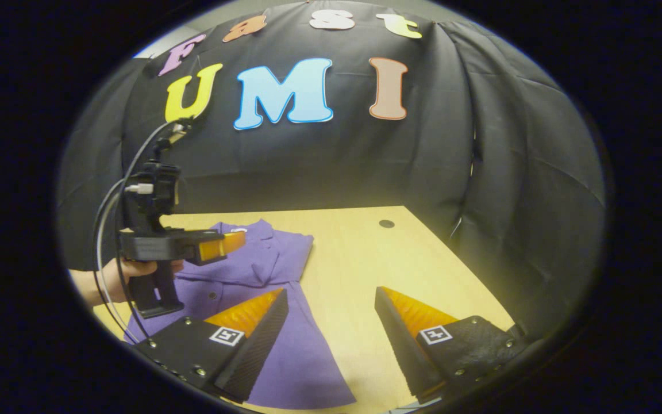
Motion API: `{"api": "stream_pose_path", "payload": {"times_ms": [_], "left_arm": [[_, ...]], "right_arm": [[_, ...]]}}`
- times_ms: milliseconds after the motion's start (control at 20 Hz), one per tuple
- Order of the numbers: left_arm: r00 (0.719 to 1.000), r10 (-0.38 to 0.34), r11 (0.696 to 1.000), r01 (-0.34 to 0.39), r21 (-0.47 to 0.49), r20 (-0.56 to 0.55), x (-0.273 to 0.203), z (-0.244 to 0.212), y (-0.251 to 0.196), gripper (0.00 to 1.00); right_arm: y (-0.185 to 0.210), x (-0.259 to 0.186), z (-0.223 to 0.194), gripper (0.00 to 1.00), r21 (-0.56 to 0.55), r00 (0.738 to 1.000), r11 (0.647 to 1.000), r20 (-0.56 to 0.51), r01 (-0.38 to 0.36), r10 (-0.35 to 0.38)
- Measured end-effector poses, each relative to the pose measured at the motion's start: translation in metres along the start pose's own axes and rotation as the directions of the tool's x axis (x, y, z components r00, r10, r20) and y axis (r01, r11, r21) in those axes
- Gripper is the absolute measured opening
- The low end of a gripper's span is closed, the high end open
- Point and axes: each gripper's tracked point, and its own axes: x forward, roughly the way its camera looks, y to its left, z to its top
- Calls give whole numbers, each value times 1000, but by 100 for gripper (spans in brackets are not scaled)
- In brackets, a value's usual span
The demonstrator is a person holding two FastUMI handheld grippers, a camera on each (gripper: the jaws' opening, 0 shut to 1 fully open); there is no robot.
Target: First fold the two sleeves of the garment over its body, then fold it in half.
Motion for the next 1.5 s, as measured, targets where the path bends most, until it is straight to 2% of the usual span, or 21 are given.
{"api": "stream_pose_path", "payload": {"times_ms": [100,150,250,500,600,650,700,750,800,850,900,1050,1100,1150,1200,1250,1300,1500], "left_arm": [[1000,9,1000,-9,10,24,-32,1,13,90],[999,16,1000,-16,15,35,-49,1,21,98],[998,20,1000,-21,20,55,-85,-2,34,90],[996,31,999,-29,-25,83,-165,-21,66,94],[995,61,998,-58,-37,83,-192,-34,85,94],[994,85,996,-82,-39,74,-203,-43,94,90],[992,108,994,-106,-41,62,-217,-55,104,94],[990,126,991,-124,-44,55,-231,-67,114,94],[988,144,989,-142,-42,50,-246,-80,122,90],[987,157,987,-155,-41,40,-258,-92,127,98],[986,167,985,-166,-41,21,-268,-108,131,90],[983,182,980,-185,-73,-35,-296,-149,139,90],[979,194,976,-199,-84,-63,-302,-166,144,90],[975,206,973,-213,-92,-81,-307,-179,148,94],[972,215,970,-224,-96,-97,-313,-191,152,90],[968,224,967,-235,-93,-115,-319,-204,157,94],[964,231,966,-243,-88,-132,-325,-216,160,90],[948,249,961,-267,-68,-197,-341,-259,171,91]], "right_arm": [[3,-7,-3,95,10,1000,1000,12,9,-9],[4,-13,-4,95,17,1000,1000,15,18,-18],[7,-25,-9,95,42,999,999,17,29,-30],[16,-52,-16,95,124,999,992,29,32,-36],[20,-58,-24,95,153,1000,988,17,20,-23],[21,-58,-30,95,165,1000,986,6,21,-22],[22,-58,-38,95,170,1000,985,-10,23,-22],[21,-58,-46,95,170,999,985,-28,31,-27],[20,-56,-59,95,161,998,986,-53,41,-33],[19,-55,-71,95,151,996,987,-77,51,-39],[17,-53,-82,95,135,994,989,-104,57,-43],[12,-45,-112,95,81,984,995,-173,61,-46],[11,-41,-123,95,65,978,996,-203,54,-40],[10,-37,-135,95,48,972,997,-230,55,-42],[7,-33,-147,95,31,965,998,-260,53,-43],[6,-28,-158,95,14,958,999,-284,53,-47],[4,-27,-168,95,-5,949,999,-312,54,-53],[-4,-19,-202,96,-34,919,998,-389,50,-59]]}}
